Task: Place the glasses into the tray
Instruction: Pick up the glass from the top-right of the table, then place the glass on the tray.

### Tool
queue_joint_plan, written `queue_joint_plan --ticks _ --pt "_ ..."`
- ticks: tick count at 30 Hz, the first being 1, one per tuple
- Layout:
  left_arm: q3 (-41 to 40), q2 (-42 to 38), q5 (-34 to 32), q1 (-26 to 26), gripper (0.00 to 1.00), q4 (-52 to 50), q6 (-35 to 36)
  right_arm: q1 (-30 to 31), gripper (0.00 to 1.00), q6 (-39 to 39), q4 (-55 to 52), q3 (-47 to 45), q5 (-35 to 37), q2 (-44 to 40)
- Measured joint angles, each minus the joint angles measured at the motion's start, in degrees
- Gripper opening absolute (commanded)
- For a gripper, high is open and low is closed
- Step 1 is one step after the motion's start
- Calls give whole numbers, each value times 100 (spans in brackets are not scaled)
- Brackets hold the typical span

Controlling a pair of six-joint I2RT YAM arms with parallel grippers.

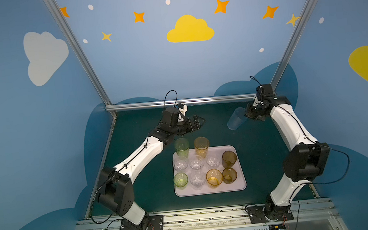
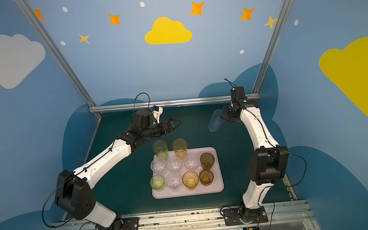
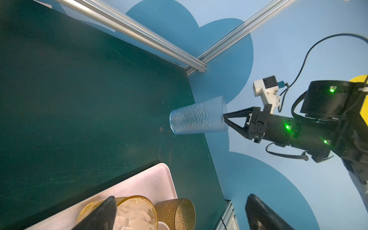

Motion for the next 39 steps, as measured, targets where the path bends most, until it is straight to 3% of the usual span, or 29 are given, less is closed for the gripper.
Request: queue_joint_plan --ticks 6,23,39 --pt "-122 -372 -219 -17 100 -177 2 144 0 -28 -9 -518 15 -634" --pt "-1838 -2852 -1580 -22 100 -623 68 883 0 -24 70 -1735 188 -2199" --pt "-2319 -3711 -2199 -22 100 -1266 125 1512 0 20 212 -2031 435 -2149"
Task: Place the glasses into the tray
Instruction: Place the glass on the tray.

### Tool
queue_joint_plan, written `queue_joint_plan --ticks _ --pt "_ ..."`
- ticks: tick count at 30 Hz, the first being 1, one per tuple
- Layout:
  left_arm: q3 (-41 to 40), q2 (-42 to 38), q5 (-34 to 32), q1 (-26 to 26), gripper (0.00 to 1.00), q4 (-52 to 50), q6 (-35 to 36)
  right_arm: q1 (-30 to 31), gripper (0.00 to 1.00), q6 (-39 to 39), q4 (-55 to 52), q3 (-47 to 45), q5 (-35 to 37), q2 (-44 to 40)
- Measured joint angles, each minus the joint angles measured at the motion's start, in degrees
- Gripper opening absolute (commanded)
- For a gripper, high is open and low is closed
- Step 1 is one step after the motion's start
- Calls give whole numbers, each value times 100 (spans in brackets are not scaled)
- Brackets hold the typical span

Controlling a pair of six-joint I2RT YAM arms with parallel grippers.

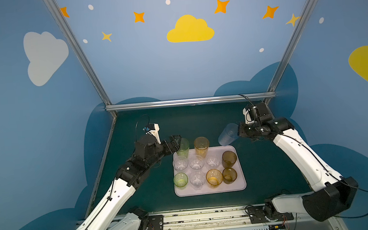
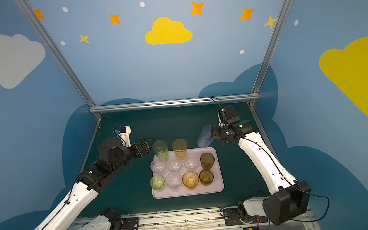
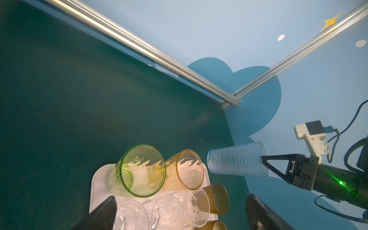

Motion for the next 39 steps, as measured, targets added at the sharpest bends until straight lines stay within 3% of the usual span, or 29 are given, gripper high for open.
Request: queue_joint_plan --ticks 19,32,34,38,39 --pt "-98 52 -109 0 100 -46 -37 758 0 195 116 -186 542 787" --pt "-98 105 -142 0 100 -50 -31 901 0 310 131 -321 785 1080" --pt "-98 142 -164 0 100 -50 -15 905 7 328 131 -334 785 1147" --pt "-98 166 -216 4 100 -57 7 907 8 345 197 -343 793 1239" --pt "-98 166 -229 9 100 -57 9 907 13 345 205 -343 793 1241"
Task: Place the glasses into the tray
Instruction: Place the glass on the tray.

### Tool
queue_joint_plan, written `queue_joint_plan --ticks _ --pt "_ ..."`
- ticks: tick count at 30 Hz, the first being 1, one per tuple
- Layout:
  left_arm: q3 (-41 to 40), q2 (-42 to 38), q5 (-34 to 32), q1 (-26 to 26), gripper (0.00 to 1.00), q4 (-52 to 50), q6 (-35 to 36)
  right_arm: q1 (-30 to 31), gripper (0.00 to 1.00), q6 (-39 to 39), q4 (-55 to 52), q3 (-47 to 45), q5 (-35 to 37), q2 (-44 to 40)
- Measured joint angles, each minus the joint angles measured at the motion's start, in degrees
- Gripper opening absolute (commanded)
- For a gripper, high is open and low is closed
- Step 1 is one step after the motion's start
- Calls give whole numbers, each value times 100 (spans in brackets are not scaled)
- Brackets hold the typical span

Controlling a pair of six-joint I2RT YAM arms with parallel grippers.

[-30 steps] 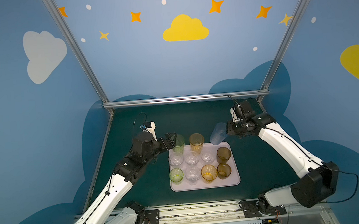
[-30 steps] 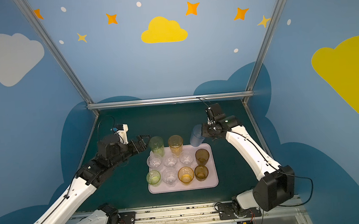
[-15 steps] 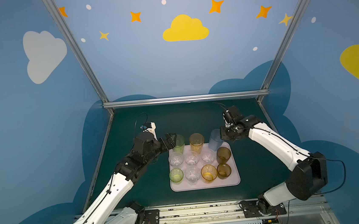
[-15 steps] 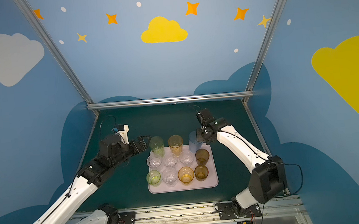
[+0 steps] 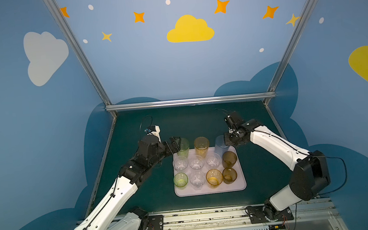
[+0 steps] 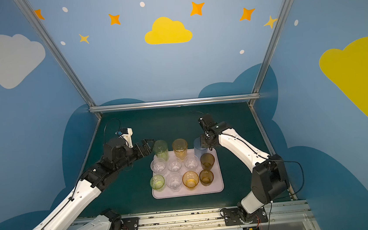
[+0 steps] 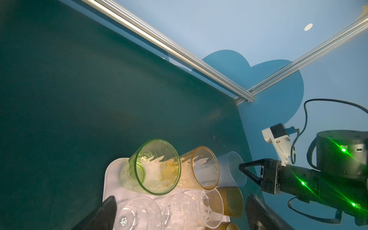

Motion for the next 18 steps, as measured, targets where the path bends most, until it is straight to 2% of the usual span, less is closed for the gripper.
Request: queue_joint_plan --ticks 3,5,8,11,18 --pt "0 -2 -63 17 100 -4 11 0 33 37 31 0 -4 33" --pt "0 -2 -101 31 100 -7 24 0 55 39 48 0 -4 74" --pt "0 -11 -190 68 100 -44 72 0 79 72 44 -4 20 81" --pt "0 -59 -433 125 100 -157 155 2 87 111 -35 -2 205 48" --pt "-238 -413 -1633 396 100 -212 605 -35 87 122 -90 -9 1056 -584"
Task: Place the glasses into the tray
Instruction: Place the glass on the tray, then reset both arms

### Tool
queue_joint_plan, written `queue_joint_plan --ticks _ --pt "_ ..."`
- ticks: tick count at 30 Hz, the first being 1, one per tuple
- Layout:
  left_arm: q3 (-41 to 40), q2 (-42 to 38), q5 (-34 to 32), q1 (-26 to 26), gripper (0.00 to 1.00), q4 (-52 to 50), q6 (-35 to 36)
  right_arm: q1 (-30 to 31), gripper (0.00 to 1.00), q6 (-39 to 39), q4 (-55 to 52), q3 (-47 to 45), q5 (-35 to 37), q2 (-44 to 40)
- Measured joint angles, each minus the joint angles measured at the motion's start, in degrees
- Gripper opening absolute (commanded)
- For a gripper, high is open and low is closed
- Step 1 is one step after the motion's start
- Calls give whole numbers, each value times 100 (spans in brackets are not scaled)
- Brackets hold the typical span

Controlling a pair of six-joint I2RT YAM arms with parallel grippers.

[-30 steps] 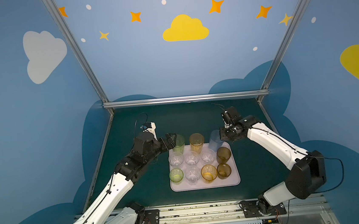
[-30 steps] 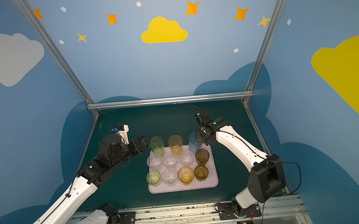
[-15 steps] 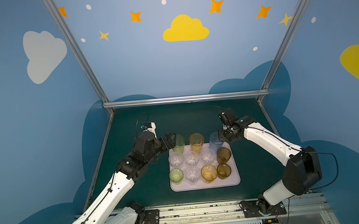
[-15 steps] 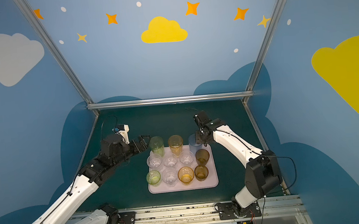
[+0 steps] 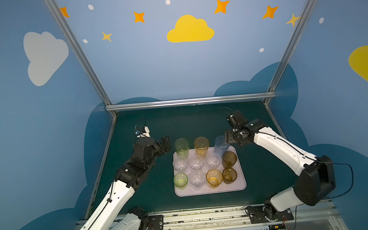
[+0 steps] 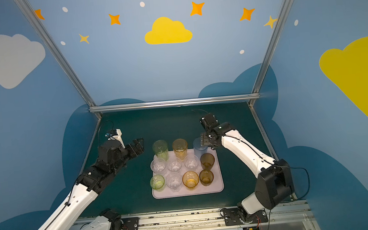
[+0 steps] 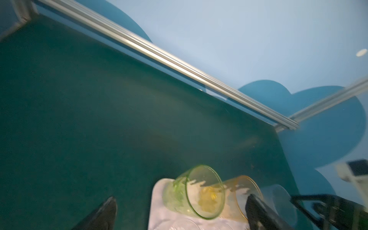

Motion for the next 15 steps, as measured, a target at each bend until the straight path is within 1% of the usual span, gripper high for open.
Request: queue_joint_plan --ticks 4,7,9,11,15 --pt "-396 -173 -822 435 100 216 94 -195 88 -109 461 -304 426 -671" --pt "-1012 -293 -1071 981 100 741 -9 -490 88 -291 1137 -951 656 -1233" --pt "-1469 -258 -1292 1298 100 1117 -35 -699 88 -505 1725 -1539 785 -1578" --pt "-1770 -173 -1495 1451 100 1351 28 -876 88 -756 2214 -2068 909 -1834" --pt "-2186 70 -1790 1576 100 2111 658 -1082 88 -1250 3189 -2957 1335 -2186"
